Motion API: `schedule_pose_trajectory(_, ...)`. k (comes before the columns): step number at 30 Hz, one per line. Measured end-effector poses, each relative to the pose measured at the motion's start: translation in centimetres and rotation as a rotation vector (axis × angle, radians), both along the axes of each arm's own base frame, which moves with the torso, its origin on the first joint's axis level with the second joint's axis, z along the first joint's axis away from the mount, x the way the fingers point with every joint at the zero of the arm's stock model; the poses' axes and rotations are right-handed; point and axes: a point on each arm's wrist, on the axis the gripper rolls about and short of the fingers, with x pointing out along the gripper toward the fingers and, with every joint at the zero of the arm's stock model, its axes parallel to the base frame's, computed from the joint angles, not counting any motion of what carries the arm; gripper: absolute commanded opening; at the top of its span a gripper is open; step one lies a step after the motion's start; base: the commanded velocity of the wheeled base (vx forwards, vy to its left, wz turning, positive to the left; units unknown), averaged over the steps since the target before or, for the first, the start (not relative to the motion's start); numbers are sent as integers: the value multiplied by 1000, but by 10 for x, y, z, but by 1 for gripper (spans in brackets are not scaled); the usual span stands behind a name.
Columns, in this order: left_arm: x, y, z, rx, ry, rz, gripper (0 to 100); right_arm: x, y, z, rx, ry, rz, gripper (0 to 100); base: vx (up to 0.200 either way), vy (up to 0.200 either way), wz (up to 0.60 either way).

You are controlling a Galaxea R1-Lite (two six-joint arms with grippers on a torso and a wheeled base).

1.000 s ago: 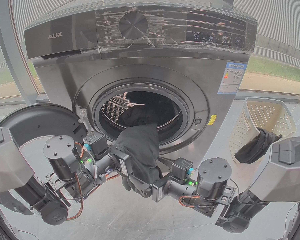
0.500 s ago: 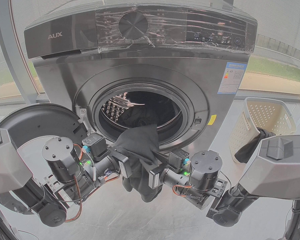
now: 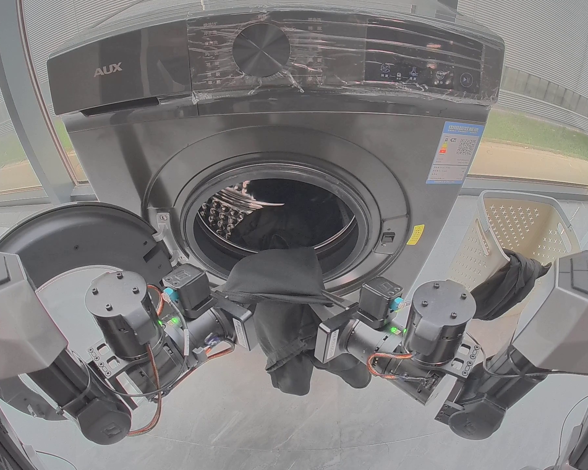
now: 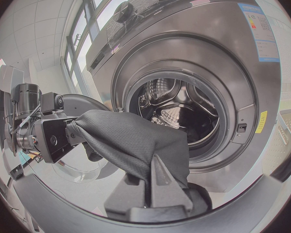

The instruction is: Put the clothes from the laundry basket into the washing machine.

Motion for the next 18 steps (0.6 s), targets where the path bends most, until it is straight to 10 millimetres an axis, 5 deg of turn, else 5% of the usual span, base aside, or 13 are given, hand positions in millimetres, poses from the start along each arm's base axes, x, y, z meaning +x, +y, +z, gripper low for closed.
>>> schedule_pose_trajectory(9, 1, 0, 1, -9, -4, 2, 0, -2, -3, 4, 5, -4, -1, 0, 0, 0, 0)
schedule_pose_trajectory(10, 0, 0, 1, -8, -3, 1, 100, -2, -2, 4, 7, -5, 0, 0, 0, 0, 0)
schedule_pose_trajectory(18, -2, 4, -4, -13, 30, 1, 100, 2, -3, 8, 21, -15, -12, 0, 0, 0, 0)
